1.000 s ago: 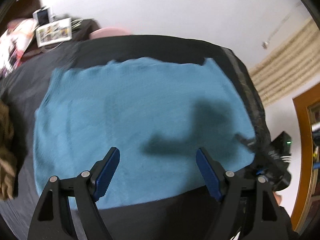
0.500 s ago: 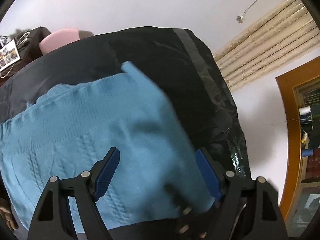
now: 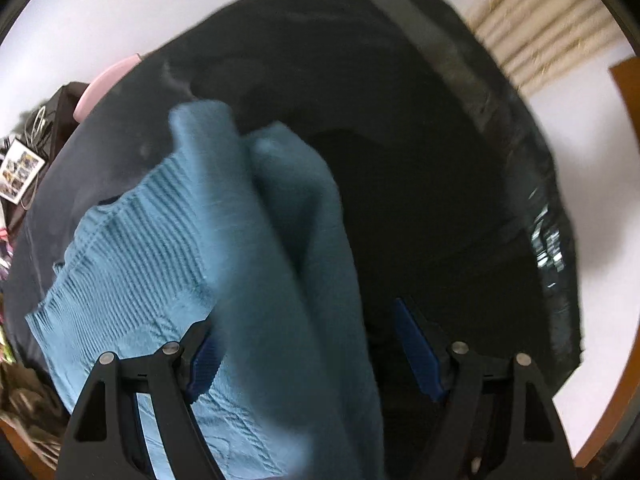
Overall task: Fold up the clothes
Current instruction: 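Grasp the folded sweater edge with the right gripper and fold it over again, then hold the sweater edge in the right gripper and lay it over the rest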
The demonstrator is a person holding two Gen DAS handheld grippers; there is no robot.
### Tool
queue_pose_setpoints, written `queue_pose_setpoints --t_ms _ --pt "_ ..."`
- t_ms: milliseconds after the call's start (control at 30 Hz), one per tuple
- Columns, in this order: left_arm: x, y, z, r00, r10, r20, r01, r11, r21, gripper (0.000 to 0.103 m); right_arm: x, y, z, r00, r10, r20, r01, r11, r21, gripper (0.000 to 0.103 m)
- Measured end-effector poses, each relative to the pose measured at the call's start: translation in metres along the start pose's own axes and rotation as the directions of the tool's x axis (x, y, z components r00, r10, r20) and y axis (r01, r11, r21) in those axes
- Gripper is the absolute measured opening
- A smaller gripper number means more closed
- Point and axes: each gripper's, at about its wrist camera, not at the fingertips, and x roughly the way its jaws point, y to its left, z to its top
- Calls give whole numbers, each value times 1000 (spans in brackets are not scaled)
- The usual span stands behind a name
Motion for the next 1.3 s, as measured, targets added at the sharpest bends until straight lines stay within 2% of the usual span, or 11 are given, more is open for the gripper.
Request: queue_pose_setpoints --t_ms 133,267,333,433,533,733,833,933,1000,1233,1300 --pt "12 -8 -3 998 64 -27 -61 995 80 82 -2 18 3 999 23 30 -22 999 -33 25" --pt "16 -2 -5 998 50 -38 -46 995 84 80 -2 28 4 998 40 40 -39 998 -42 25" --pt "14 6 -3 999 35 -33 -33 998 53 55 -1 27 5 999 36 41 -34 999 -38 25" --pt "10 17 -2 1000 3 -24 -2 1000 12 42 2 23 9 999 23 40 -22 999 -27 25" --pt "5 27 -7 999 -40 2 40 999 -8 35 4 17 14 999 6 39 -5 1000 -16 25" --pt "-11 53 -23 988 -133 72 137 989 -49 31 3 29 16 998 -24 55 26 999 -41 25" --pt "-24 70 -33 977 -180 112 188 980 -66 30 -4 29 11 997 -38 70 41 998 -47 25" --pt "-42 92 -46 961 -226 158 240 968 -74 29 -6 41 22 995 -48 88 53 997 -49 25" --pt "-55 108 -55 948 -255 188 274 958 -81 29 -20 55 8 993 -54 102 59 997 -54 24" --pt "-95 174 -84 903 -319 288 363 925 -113 29 -30 107 25 988 -34 149 51 993 -108 24" --pt "-100 203 -104 887 -336 315 392 910 -134 29 -31 124 29 988 -18 156 38 991 -129 24"
